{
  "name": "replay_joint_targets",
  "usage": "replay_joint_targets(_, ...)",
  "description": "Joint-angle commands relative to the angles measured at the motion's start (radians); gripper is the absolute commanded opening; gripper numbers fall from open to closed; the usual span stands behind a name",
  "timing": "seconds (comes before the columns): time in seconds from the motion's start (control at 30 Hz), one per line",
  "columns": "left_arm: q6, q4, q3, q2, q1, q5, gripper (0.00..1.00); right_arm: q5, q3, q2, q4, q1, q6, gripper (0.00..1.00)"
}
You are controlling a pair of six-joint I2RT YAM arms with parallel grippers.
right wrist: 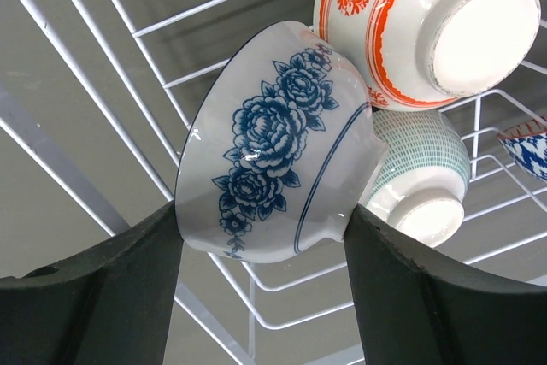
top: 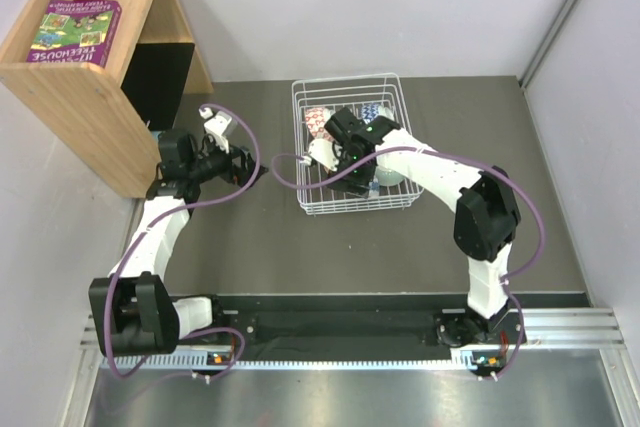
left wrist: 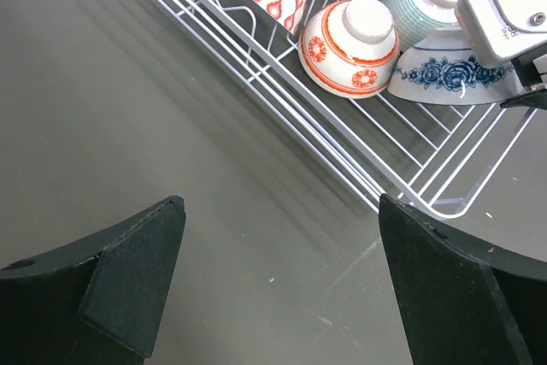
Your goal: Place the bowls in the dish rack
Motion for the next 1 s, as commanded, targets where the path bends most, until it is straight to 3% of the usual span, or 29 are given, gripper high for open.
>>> replay_joint_targets(0.0,0.015,0.017,-0.012,-0.013,0.007,0.028,0.99,0.031,0.000,0.018,0.026,0.030,-0.011,0.00)
replay_joint_targets(0.2,0.015,0.016,-0.016,-0.021,0.009,0.031,0.99,0.067,0.004,0.055,0.021,0.070,-0.023,0.00)
replay_joint_targets(0.3,0.021,0.010,-0.016,-0.021,0.012,0.028,0.99,0.091,0.007,0.072,0.018,0.084,-0.030,0.08)
replay_joint_targets(0.4,0.023,0.004,-0.013,-0.022,0.012,0.029,0.99,0.097,0.008,0.079,0.014,0.090,-0.031,0.19)
replay_joint_targets(0.5,0.027,-0.001,-0.010,-0.024,0.015,0.031,0.99,0.098,0.010,0.078,0.004,0.096,-0.034,0.39)
replay_joint_targets(0.53,0.024,0.000,-0.009,-0.024,0.015,0.031,0.99,0.097,0.010,0.073,0.003,0.095,-0.036,0.51)
replay_joint_targets(0.7,0.023,0.002,-0.006,-0.019,0.015,0.032,0.99,0.086,0.005,0.063,-0.008,0.099,-0.039,0.61)
replay_joint_targets(0.83,0.021,0.000,-0.007,-0.019,0.017,0.032,0.99,0.074,0.002,0.052,-0.014,0.101,-0.042,0.82)
replay_joint_targets(0.97,0.023,-0.001,-0.006,-0.019,0.018,0.029,0.99,0.068,0.002,0.046,-0.019,0.102,-0.043,0.97)
